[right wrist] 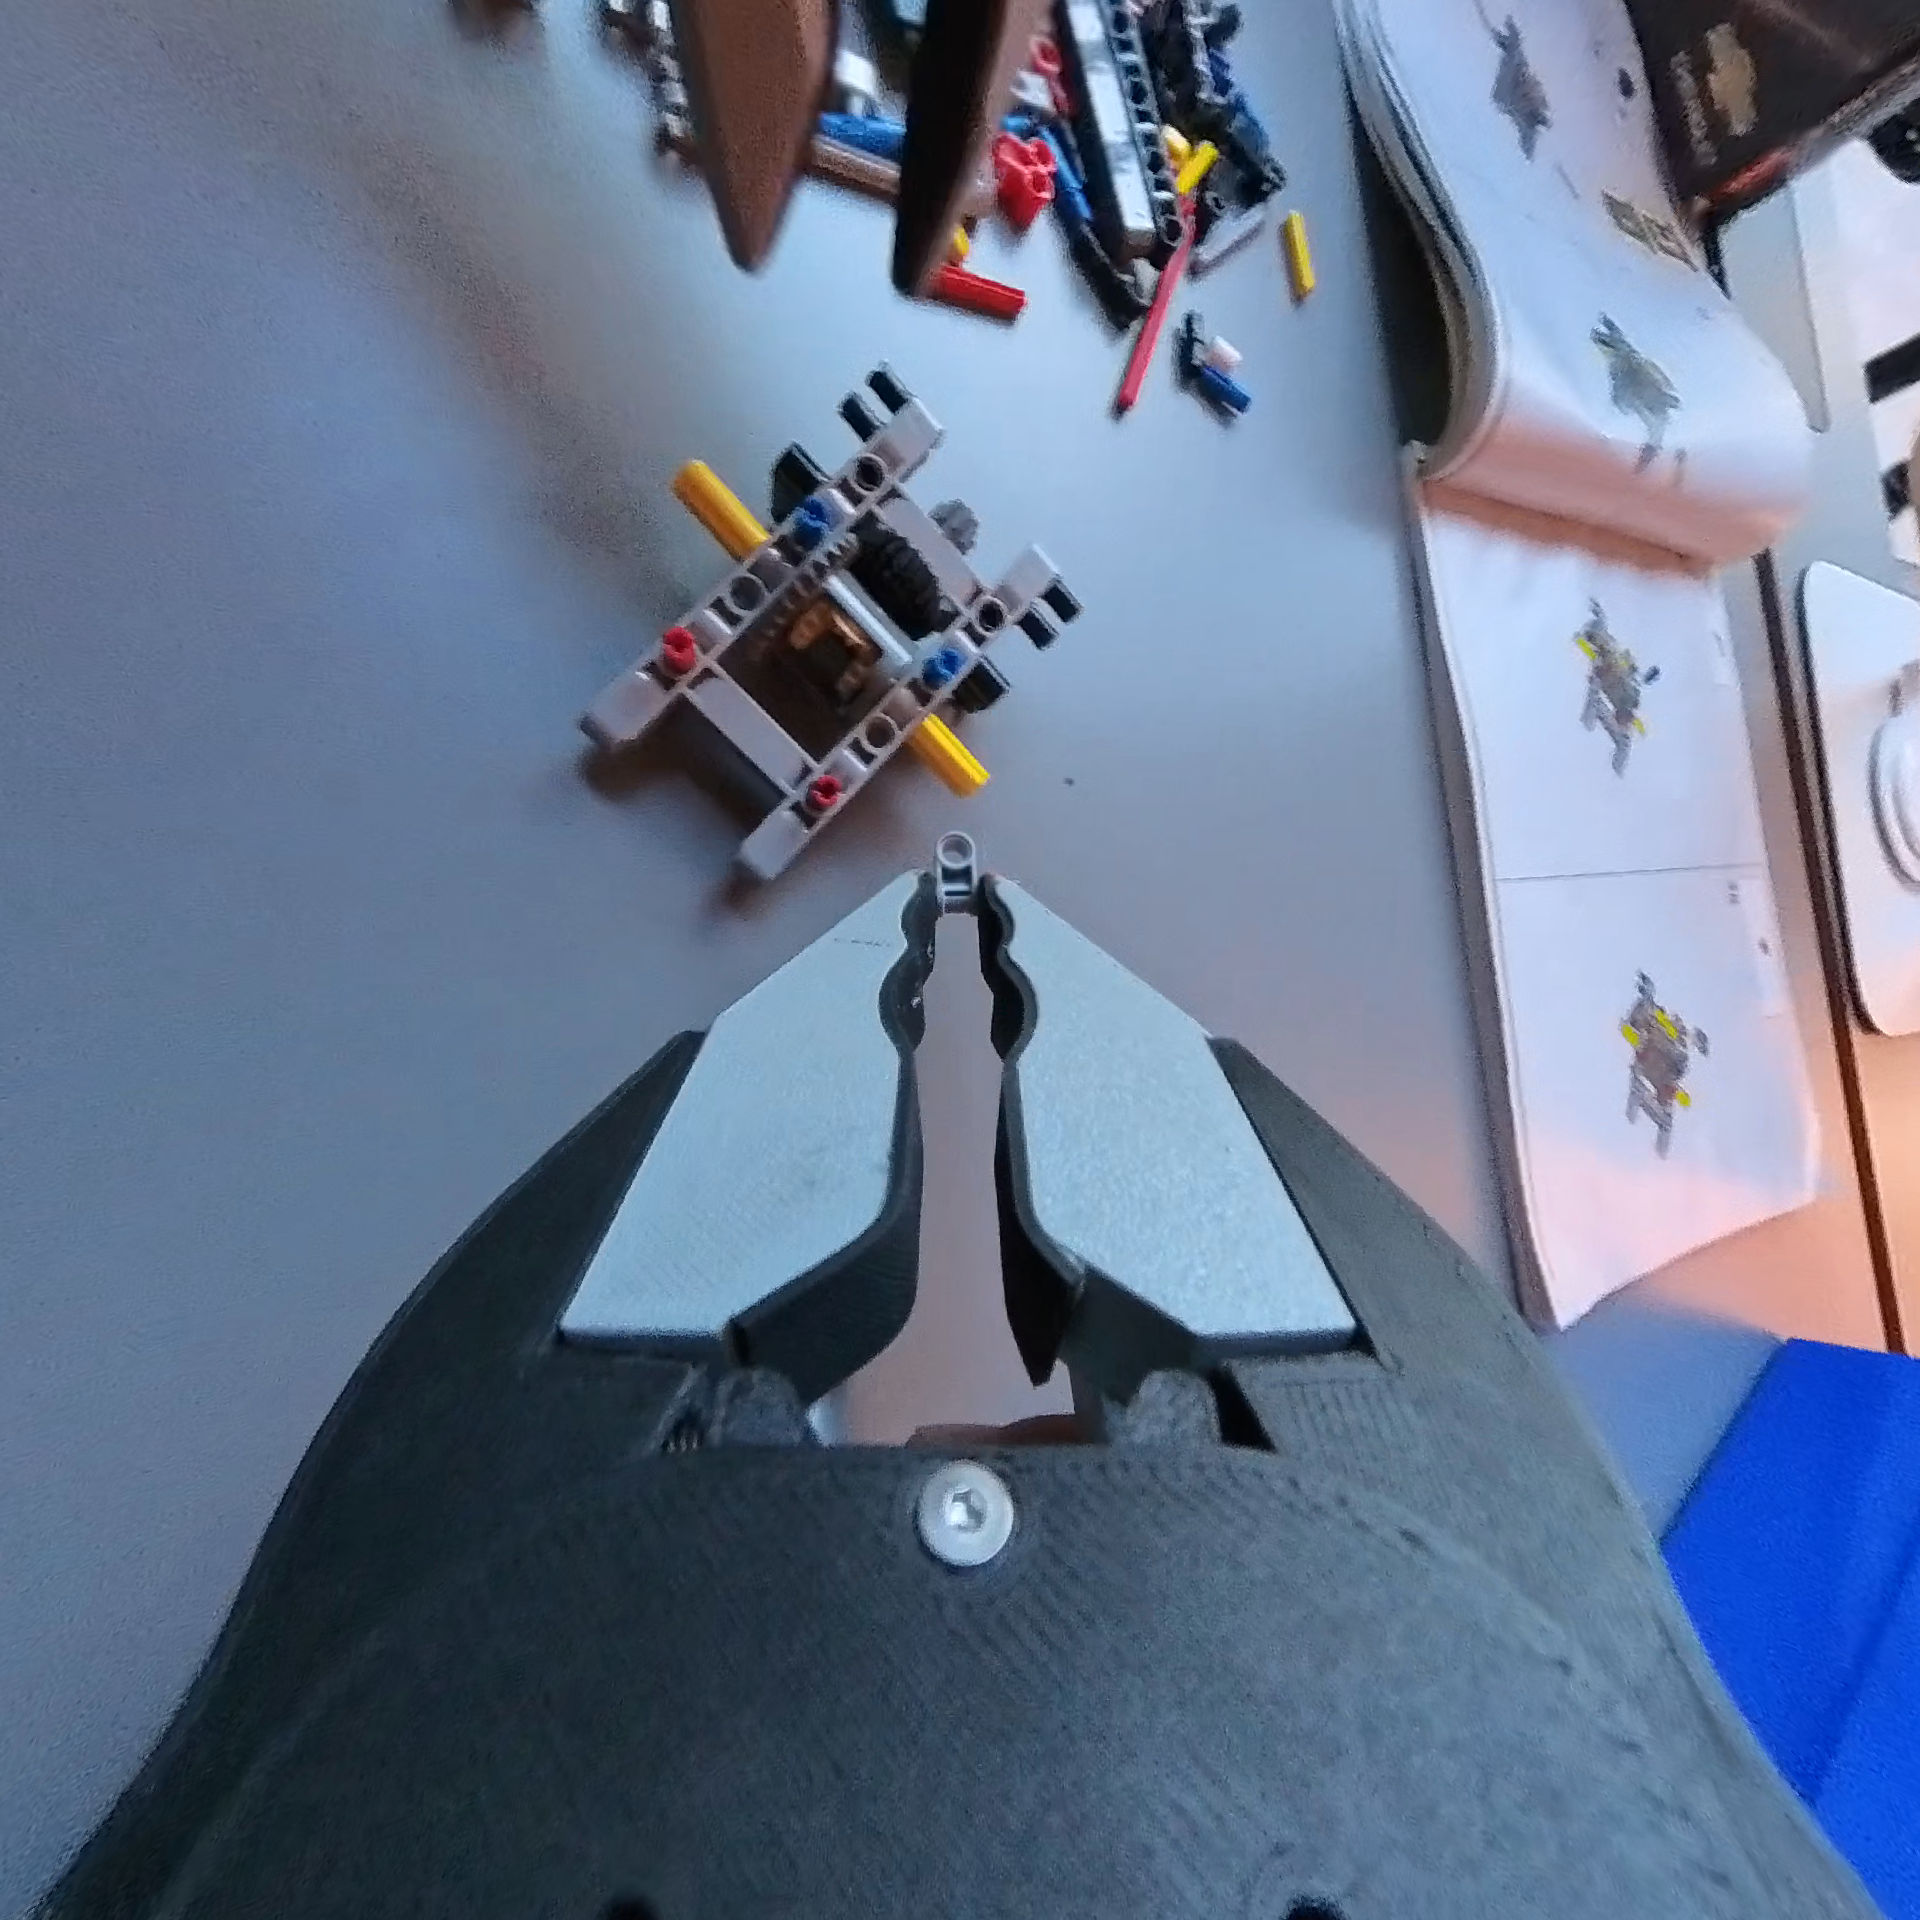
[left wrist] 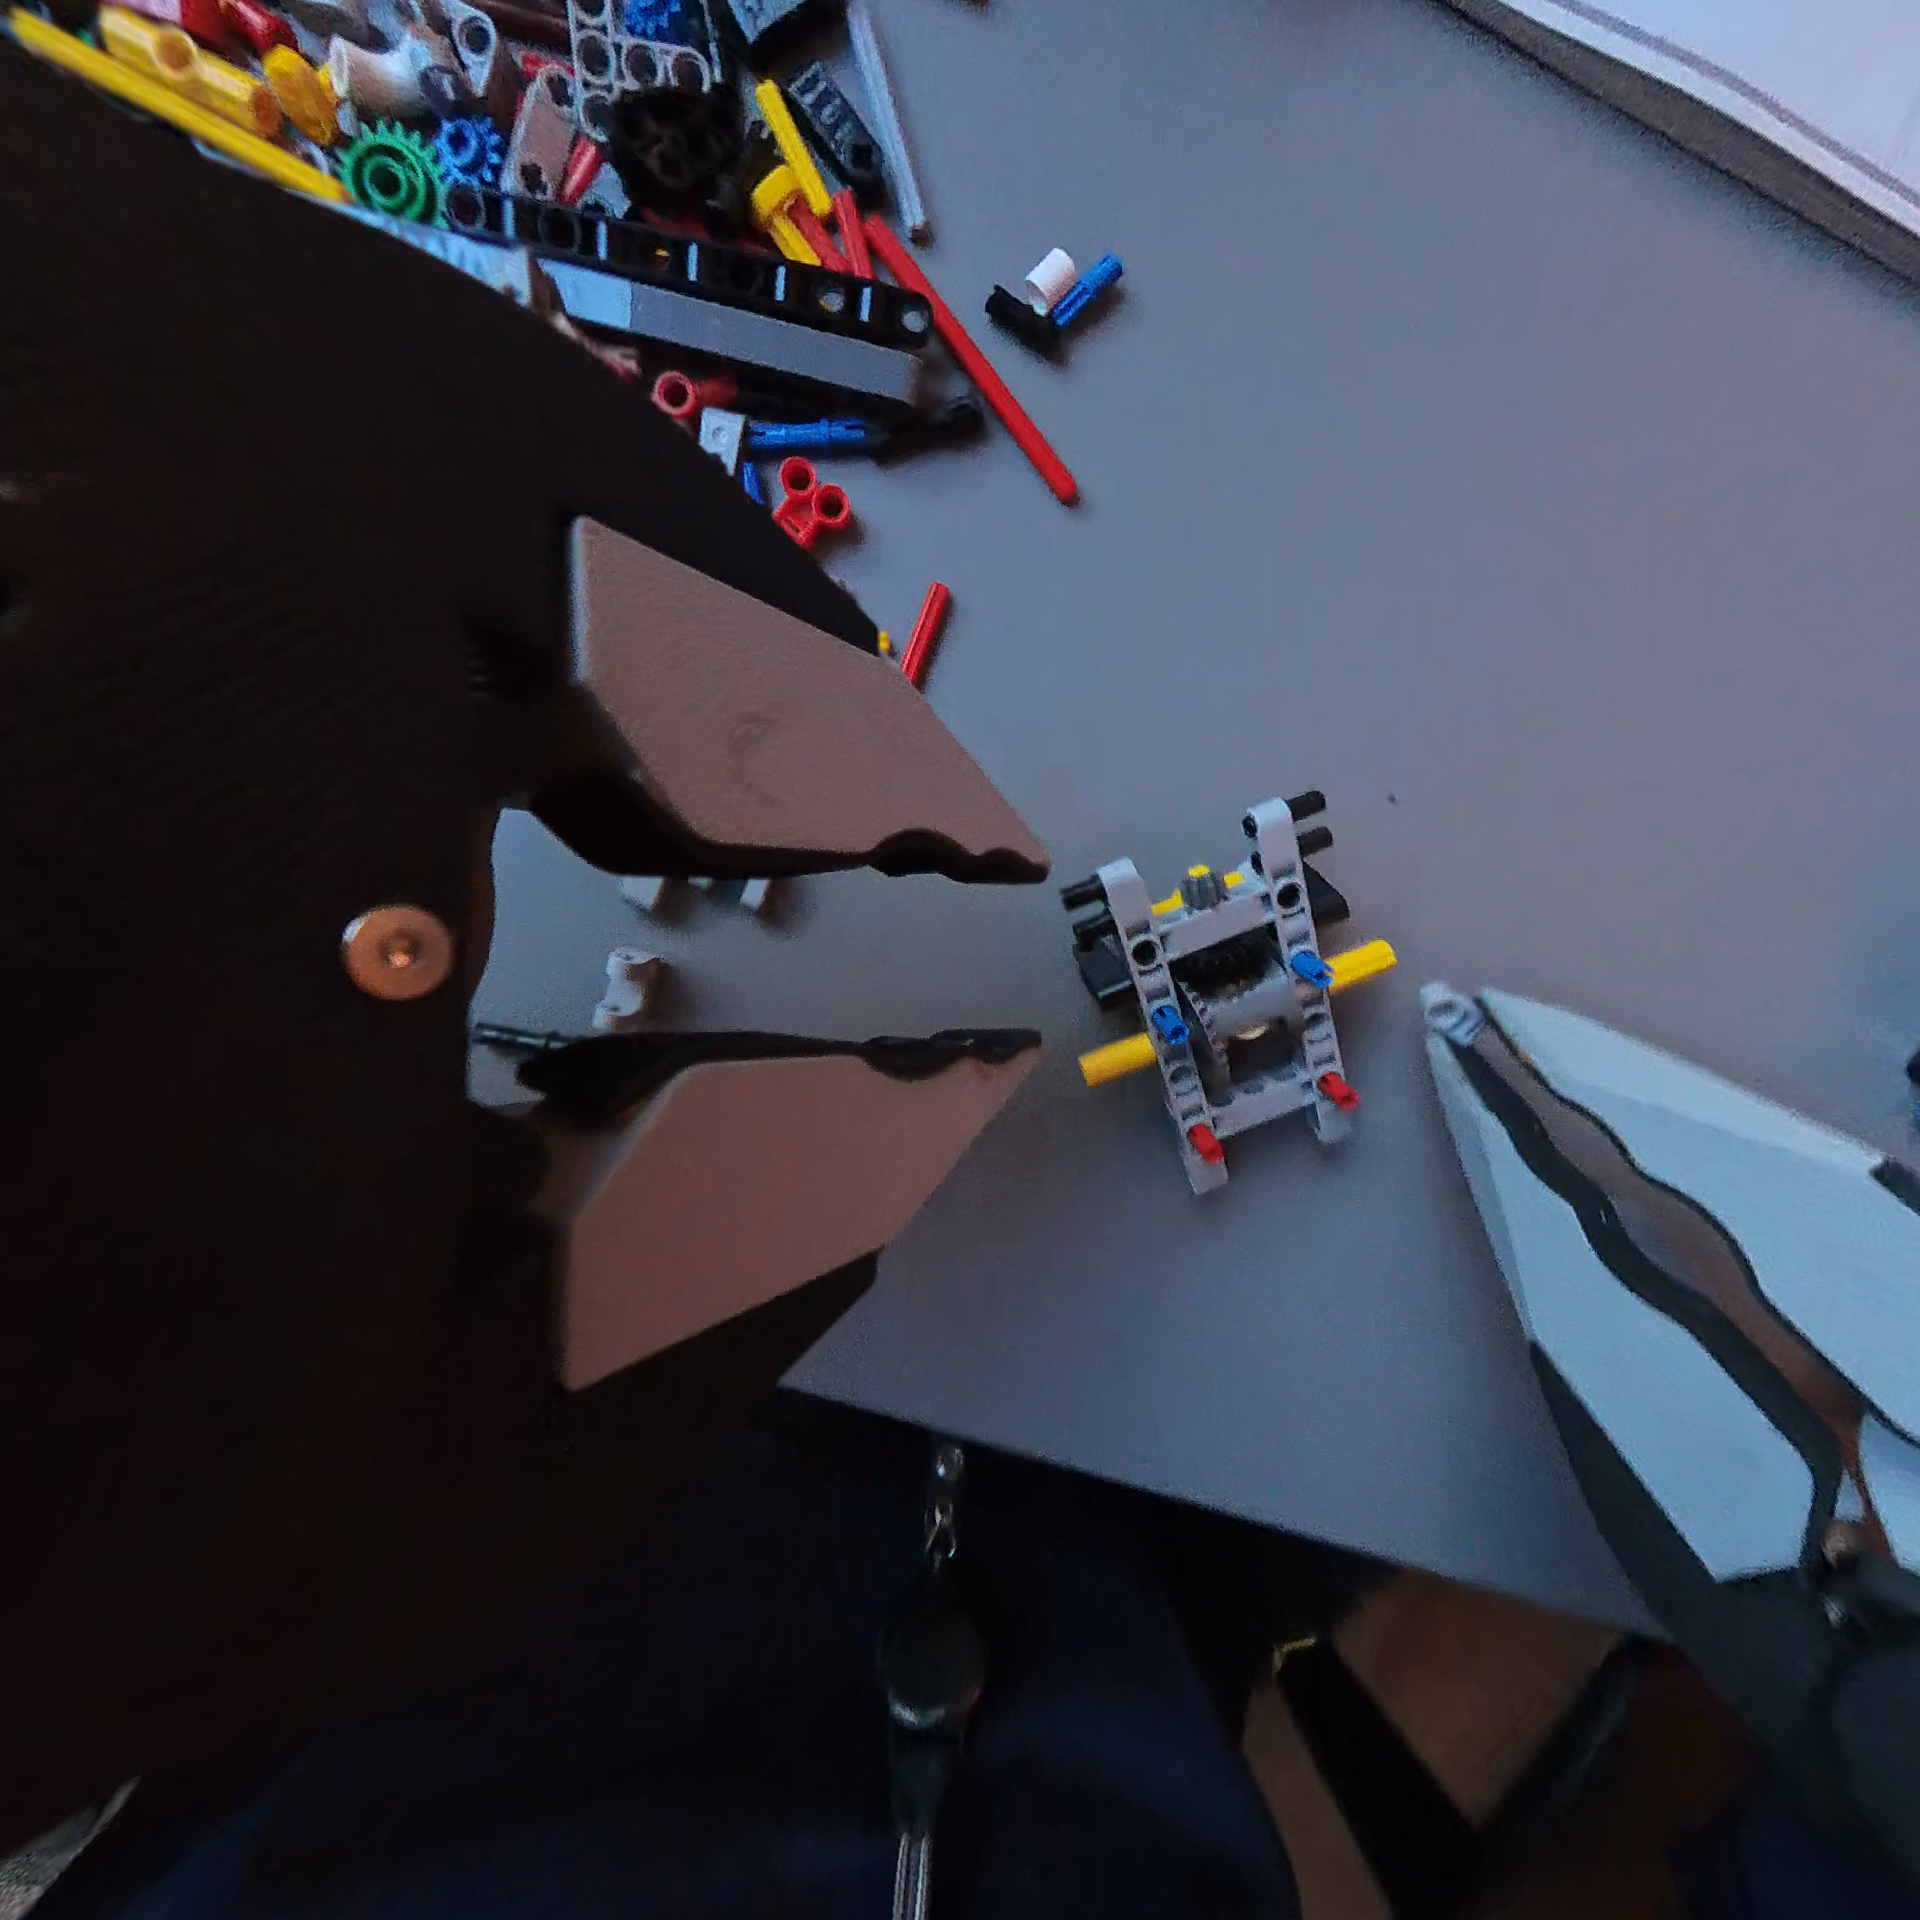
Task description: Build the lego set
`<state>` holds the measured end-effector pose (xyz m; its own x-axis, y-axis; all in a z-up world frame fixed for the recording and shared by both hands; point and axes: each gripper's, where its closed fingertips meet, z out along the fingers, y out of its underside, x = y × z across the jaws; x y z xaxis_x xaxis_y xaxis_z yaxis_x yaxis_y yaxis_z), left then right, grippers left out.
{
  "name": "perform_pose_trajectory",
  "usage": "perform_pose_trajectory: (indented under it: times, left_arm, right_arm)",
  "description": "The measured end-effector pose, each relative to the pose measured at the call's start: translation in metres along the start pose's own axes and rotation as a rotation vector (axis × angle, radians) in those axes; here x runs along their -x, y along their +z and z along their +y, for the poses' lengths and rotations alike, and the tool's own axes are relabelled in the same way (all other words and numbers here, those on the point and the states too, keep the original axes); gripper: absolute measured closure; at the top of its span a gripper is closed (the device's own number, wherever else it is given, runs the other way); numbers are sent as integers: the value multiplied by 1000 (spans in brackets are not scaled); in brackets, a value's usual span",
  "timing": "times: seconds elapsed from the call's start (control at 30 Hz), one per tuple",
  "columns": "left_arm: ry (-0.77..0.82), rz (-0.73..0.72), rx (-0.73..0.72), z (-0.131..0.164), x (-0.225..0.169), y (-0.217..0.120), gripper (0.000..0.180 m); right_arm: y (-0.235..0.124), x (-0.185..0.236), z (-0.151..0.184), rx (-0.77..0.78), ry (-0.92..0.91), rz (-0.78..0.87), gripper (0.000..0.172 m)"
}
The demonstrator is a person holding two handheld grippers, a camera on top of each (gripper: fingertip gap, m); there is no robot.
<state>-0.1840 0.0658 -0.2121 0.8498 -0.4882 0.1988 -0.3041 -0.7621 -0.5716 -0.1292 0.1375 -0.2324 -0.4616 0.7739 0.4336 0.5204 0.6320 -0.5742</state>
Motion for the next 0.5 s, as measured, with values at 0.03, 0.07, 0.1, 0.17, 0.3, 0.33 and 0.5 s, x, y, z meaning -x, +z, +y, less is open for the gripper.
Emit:
perform_pose_trajectory:
  times: [0.03, 0.07, 0.1, 0.17, 0.3, 0.33, 0.5]
  left_arm:
    - [-9, -3, -4, 2, 1, 4, 155]
    - [-19, -2, -6, 4, 2, 8, 155]
    - [-25, -8, -5, 5, 5, 12, 155]
    - [-31, -40, -6, 7, 15, 19, 155]
    - [-93, -51, -80, -3, 32, 20, 157]
    - [-105, -41, -97, -6, 33, 18, 157]
    - [-12, 9, -201, -25, 17, 4, 155]
  right_arm:
    - [1, 5, -2, -5, -4, -17, 166]
    - [1, 11, -4, -11, -4, -41, 166]
    - [1, 17, -7, -20, 0, -68, 166]
    - [0, 28, -12, -40, 16, -101, 166]
    - [-5, 40, -23, -88, 71, -129, 166]
    - [-6, 38, -22, -83, 82, -117, 166]
    - [-9, 18, -23, -107, 132, -84, 166]
